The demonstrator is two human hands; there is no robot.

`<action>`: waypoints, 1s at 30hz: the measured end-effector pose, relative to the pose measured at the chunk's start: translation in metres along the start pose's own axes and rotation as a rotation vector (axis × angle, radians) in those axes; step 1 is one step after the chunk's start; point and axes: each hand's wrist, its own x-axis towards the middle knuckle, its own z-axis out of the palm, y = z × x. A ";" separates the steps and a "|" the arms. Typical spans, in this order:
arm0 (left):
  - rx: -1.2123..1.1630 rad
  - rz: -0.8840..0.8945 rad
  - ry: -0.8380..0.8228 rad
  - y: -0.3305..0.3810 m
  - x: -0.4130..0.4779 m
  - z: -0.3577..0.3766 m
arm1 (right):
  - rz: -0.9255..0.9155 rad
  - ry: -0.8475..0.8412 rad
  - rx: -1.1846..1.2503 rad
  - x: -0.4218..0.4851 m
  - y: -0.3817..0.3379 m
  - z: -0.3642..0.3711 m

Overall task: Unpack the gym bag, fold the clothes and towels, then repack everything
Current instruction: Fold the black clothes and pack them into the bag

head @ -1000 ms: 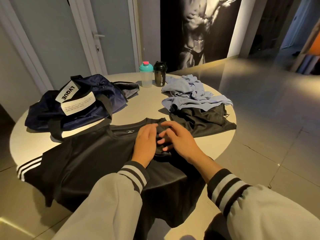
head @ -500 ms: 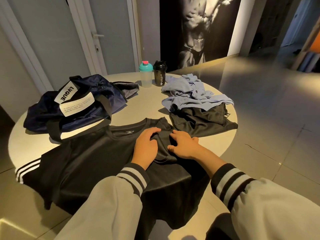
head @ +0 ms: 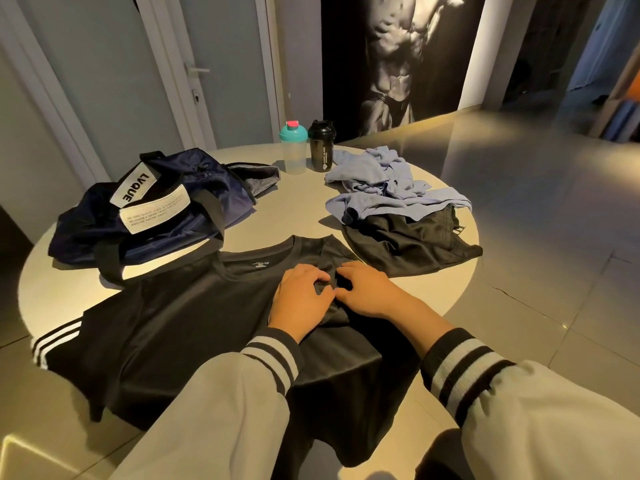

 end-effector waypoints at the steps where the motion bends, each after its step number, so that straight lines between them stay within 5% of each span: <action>1: 0.032 -0.006 -0.023 -0.001 0.002 0.001 | 0.006 -0.037 0.015 -0.001 0.001 0.001; 4: 0.152 -0.026 -0.093 -0.001 0.011 0.003 | 0.039 0.024 0.091 -0.007 0.006 0.006; 11: 0.133 -0.028 -0.052 -0.006 0.033 0.000 | 0.042 0.478 -0.083 -0.028 0.000 0.028; 17: 0.058 0.033 0.092 -0.011 0.033 -0.006 | 0.095 0.582 0.201 -0.036 0.014 0.024; 30: 0.354 0.138 -0.147 -0.002 0.024 -0.001 | 0.112 0.317 0.278 -0.046 0.018 0.007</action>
